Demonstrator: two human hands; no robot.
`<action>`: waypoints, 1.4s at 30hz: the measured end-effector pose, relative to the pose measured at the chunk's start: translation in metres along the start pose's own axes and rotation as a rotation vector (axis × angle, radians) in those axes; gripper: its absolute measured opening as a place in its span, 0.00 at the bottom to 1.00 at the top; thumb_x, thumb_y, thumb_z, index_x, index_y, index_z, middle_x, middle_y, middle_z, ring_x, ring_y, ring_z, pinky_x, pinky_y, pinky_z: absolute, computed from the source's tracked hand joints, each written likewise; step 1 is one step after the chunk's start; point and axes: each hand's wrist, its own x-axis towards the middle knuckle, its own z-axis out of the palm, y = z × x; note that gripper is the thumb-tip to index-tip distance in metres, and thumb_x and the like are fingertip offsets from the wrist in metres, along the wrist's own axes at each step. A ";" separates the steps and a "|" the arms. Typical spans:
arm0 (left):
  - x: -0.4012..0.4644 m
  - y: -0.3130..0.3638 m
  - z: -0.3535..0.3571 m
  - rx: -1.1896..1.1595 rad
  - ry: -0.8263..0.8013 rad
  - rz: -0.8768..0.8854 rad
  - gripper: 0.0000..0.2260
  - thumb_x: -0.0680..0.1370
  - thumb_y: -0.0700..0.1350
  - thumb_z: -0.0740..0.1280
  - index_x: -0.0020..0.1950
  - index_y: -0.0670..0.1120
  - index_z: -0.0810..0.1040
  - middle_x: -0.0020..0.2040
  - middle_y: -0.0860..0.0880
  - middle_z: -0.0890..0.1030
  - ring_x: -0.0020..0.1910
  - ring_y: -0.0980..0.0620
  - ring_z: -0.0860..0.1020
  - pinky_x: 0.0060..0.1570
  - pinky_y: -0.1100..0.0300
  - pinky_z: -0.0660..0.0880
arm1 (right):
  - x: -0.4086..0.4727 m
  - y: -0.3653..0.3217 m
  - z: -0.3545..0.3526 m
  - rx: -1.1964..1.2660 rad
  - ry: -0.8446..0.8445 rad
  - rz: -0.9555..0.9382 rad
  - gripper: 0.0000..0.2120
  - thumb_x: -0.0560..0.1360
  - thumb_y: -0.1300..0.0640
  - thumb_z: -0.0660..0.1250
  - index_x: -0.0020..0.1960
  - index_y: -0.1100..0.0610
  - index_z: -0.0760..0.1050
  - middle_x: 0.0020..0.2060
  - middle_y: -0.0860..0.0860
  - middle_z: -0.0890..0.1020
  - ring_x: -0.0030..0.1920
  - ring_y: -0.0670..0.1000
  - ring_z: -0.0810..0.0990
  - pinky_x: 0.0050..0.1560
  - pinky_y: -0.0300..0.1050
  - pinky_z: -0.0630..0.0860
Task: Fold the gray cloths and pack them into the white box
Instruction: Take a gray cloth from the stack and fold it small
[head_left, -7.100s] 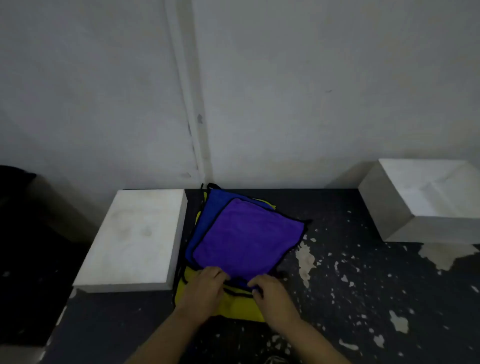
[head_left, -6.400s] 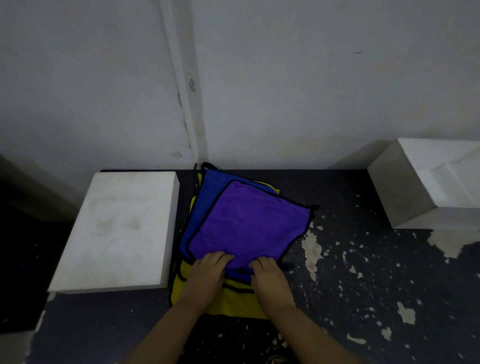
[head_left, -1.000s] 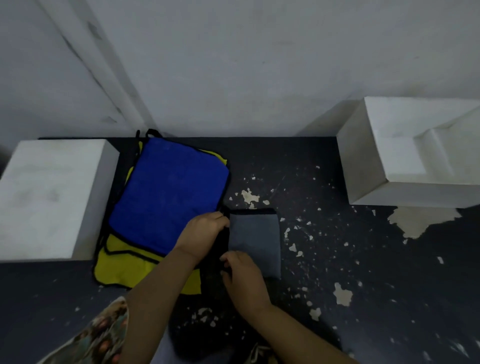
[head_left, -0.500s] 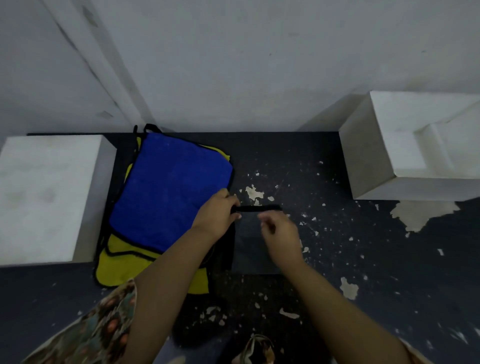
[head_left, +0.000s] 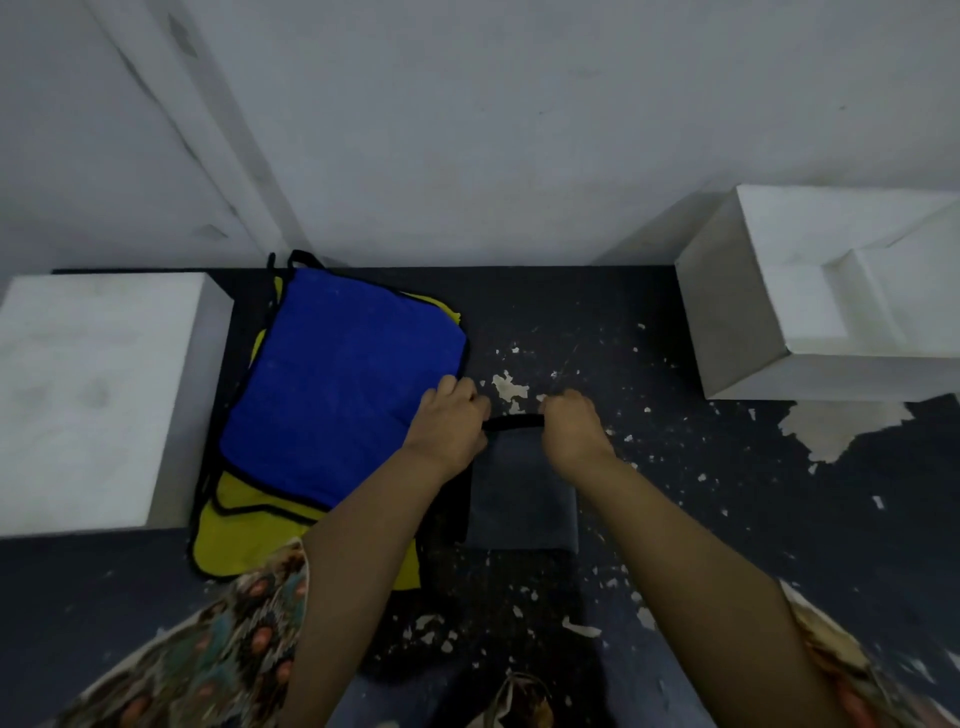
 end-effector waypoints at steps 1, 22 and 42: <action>-0.003 0.001 0.000 0.010 0.024 0.020 0.11 0.75 0.45 0.63 0.56 0.47 0.73 0.57 0.49 0.72 0.59 0.49 0.65 0.57 0.55 0.63 | -0.001 0.002 -0.004 0.025 -0.006 -0.005 0.16 0.73 0.73 0.58 0.56 0.62 0.77 0.57 0.61 0.73 0.57 0.58 0.73 0.58 0.46 0.73; -0.117 0.018 0.015 -0.069 0.303 0.337 0.13 0.63 0.35 0.77 0.44 0.43 0.82 0.43 0.47 0.83 0.42 0.51 0.81 0.35 0.61 0.79 | -0.114 0.041 0.032 0.124 0.218 -0.435 0.05 0.71 0.67 0.68 0.44 0.59 0.77 0.44 0.53 0.80 0.48 0.52 0.75 0.50 0.37 0.69; -0.112 0.038 0.045 -0.044 0.159 0.051 0.12 0.78 0.44 0.61 0.61 0.48 0.74 0.58 0.49 0.78 0.58 0.50 0.72 0.57 0.57 0.67 | -0.128 0.035 0.055 -0.057 0.302 -0.389 0.14 0.62 0.69 0.74 0.46 0.58 0.81 0.41 0.53 0.83 0.42 0.52 0.80 0.47 0.41 0.79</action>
